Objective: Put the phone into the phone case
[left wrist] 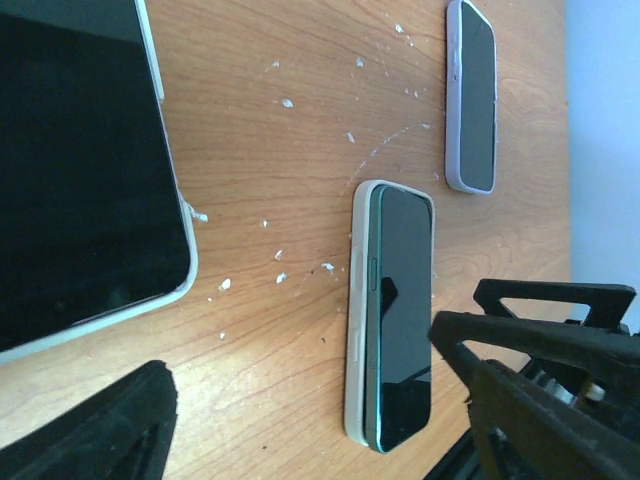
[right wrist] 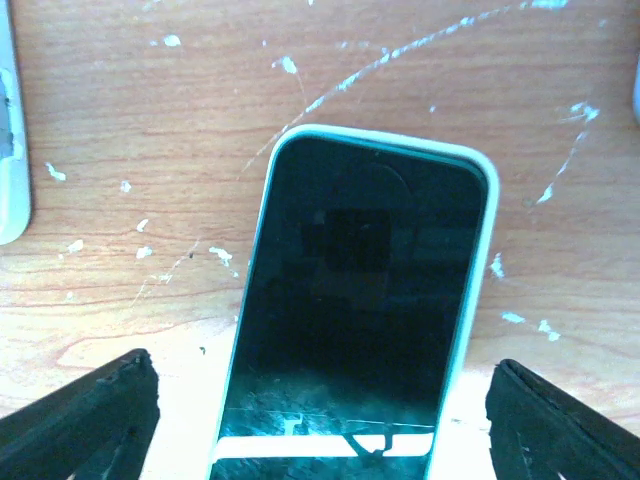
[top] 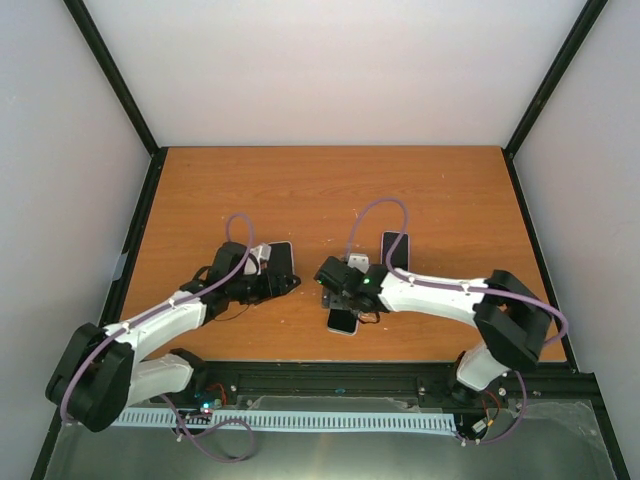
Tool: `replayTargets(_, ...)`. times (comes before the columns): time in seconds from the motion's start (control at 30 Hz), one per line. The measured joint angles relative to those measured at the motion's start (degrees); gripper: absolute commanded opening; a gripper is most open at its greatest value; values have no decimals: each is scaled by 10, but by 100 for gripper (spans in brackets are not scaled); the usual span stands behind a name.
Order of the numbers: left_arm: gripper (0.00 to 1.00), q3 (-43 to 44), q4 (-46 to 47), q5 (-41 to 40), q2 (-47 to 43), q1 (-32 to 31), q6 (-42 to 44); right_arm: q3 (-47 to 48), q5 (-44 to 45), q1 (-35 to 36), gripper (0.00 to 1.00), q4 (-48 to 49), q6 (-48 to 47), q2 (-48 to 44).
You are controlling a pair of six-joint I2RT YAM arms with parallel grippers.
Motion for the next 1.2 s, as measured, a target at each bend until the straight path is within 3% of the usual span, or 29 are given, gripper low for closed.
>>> replayTargets(0.27, 62, 12, 22, 27, 60, -27, 6, -116, -35, -37, 63, 79, -40, -111)
replayTargets(0.47, 50, 22, 44, 33, 106, -84, -8, -208, -78, -60, 53, 139, -50, -191)
replayTargets(0.63, 46, 34, 58, 37, 159, -107, -21, -265, -126, -97, 44, 201, -52, -211)
replayTargets(0.93, 42, 43, 85, 45, 191, -143, -50, -325, -186, -103, 35, 276, -38, -217)
replayTargets(1.2, 28, 44, 99, 51, 227, -176, -73, -363, -220, -103, 30, 351, -10, -221)
